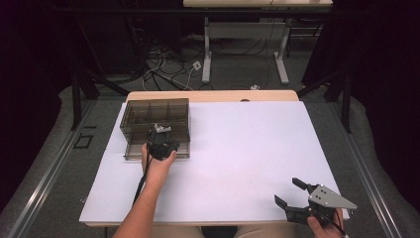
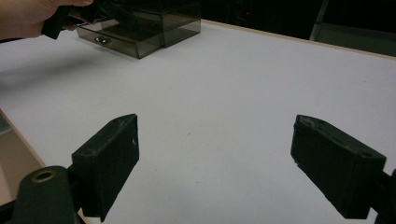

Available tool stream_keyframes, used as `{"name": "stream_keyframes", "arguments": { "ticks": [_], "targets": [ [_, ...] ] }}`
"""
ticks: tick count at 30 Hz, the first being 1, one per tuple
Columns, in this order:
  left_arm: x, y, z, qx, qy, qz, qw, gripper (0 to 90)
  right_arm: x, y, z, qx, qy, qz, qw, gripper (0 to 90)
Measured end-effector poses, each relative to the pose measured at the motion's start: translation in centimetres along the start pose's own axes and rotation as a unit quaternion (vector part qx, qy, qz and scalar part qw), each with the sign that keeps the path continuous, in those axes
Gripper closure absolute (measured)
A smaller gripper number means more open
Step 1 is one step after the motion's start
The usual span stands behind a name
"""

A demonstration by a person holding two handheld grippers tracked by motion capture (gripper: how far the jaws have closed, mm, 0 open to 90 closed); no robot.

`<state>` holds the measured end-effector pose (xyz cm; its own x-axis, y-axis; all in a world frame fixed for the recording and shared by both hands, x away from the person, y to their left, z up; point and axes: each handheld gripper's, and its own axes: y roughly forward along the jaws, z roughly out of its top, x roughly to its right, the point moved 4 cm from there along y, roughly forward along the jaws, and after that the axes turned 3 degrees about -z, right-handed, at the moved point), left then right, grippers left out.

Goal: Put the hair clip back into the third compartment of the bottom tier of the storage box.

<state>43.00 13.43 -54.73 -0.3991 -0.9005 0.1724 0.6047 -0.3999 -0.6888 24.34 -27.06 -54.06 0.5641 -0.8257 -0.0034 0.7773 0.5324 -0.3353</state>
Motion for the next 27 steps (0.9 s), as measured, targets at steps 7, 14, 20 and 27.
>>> {"name": "stream_keyframes", "arguments": {
  "ticks": [7, 14, 20, 27],
  "targets": [
    [-0.1, 0.16, -0.11, -0.001, -0.003, 0.003, 1.0, 79.1, -0.01, 0.01, 0.0, 0.0, -0.001, 0.001, 1.0, 14.7],
    [-0.08, 0.17, -0.14, -0.002, -0.003, 0.006, 1.0, 78.9, 0.03, 0.04, 0.03, 0.0, -0.003, 0.0, 1.0, 14.8],
    [0.08, 0.22, -0.2, 0.0, -0.001, 0.005, 1.0, 75.4, 0.09, 0.07, 0.03, 0.001, -0.006, 0.001, 1.0, 14.7],
    [0.1, 0.09, -0.1, 0.009, -0.009, 0.004, 0.9999, 69.0, 0.22, 0.05, 0.14, 0.005, -0.005, 0.0, 1.0, 14.7]
  ]
}}
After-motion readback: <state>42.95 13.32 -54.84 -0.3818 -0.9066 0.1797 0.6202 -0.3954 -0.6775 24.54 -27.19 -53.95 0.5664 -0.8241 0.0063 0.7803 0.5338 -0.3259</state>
